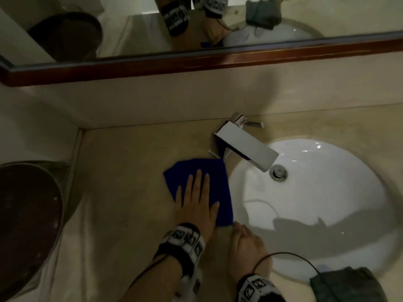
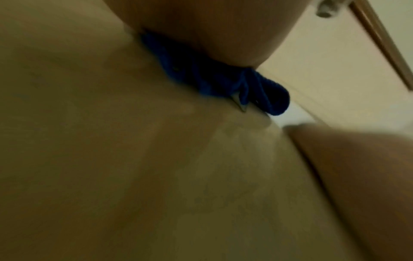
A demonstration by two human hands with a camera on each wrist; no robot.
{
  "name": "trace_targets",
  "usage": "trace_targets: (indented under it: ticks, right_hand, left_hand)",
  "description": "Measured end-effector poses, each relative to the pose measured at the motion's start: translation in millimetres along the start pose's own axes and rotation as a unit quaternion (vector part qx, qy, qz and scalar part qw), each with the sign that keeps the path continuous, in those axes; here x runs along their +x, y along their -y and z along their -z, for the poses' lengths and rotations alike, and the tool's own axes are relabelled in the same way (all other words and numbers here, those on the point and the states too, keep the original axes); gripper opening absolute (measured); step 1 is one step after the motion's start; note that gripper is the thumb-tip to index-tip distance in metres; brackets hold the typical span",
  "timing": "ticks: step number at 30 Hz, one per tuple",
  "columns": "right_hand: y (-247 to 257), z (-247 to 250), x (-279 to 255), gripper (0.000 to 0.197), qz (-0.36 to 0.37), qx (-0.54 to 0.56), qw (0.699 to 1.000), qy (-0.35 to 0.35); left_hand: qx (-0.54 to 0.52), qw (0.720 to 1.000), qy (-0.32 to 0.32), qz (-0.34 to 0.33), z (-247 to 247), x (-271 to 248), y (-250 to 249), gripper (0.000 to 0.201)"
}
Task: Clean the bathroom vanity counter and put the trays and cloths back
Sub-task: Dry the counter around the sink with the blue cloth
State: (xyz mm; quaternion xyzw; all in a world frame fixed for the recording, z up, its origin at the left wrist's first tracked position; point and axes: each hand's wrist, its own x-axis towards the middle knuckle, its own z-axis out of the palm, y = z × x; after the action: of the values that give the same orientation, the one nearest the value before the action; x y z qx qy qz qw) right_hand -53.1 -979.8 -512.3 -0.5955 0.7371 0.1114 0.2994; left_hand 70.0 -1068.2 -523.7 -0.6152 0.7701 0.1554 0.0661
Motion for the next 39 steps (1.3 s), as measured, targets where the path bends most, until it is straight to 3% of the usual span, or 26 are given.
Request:
trace_targets:
  ticks: [4,9,13,17,23,25,28,32,34,37,39]
  right_hand:
    - [5,-2,-1,0.049,-0.019,-0.019,1.000,0.008]
    - [9,-7,-3,0.030,-0.028,-0.026,0.999,-0.018]
    - [9,-9,-1,0.037,-0.036,-0.047,0.998,-0.020]
    - [9,-7,-4,0.042,-0.027,-0.048,0.998,-0.026]
    - [9,-6,-4,0.034,-0.071,0.007,0.995,-0.070]
    - [9,-5,-5,0.031,-0.067,0.007,0.995,-0.072]
    - [11,0,-7,0.033,-0.050,-0.028,0.997,-0.058]
    - [13,8,-12,0.038,-0.057,-0.038,0.997,-0.032]
    - [15,11,-12,0.041,-0.057,-0.046,0.997,-0.025]
    - [15,13,-14,0.041,-0.045,-0.061,0.997,-0.028]
    - [14,13,-13,0.042,-0.043,-0.063,0.997,-0.029]
  left_hand:
    - [0.002,1.000,-0.020,0.010,-1,10,-9,0.069]
    - [0.008,0.999,0.028,-0.038,-17,-76,7,0.068]
    - [0.019,0.995,0.076,-0.061,-22,-123,31,0.068]
    - [0.033,0.996,0.055,-0.059,-12,-95,33,0.066]
    - [-0.018,0.995,-0.010,0.100,-3,-21,12,0.067]
    - [-0.039,0.993,-0.018,0.110,-6,-30,5,0.067]
    - [-0.021,0.998,-0.011,0.058,-11,-74,15,0.066]
    - [0.015,0.999,0.039,0.006,-25,-163,58,0.068]
    - [0.012,0.997,0.077,0.000,-28,-183,73,0.069]
    - [-0.004,0.996,0.093,0.015,-25,-165,72,0.069]
    - [-0.015,0.997,0.057,0.050,-19,-129,66,0.069]
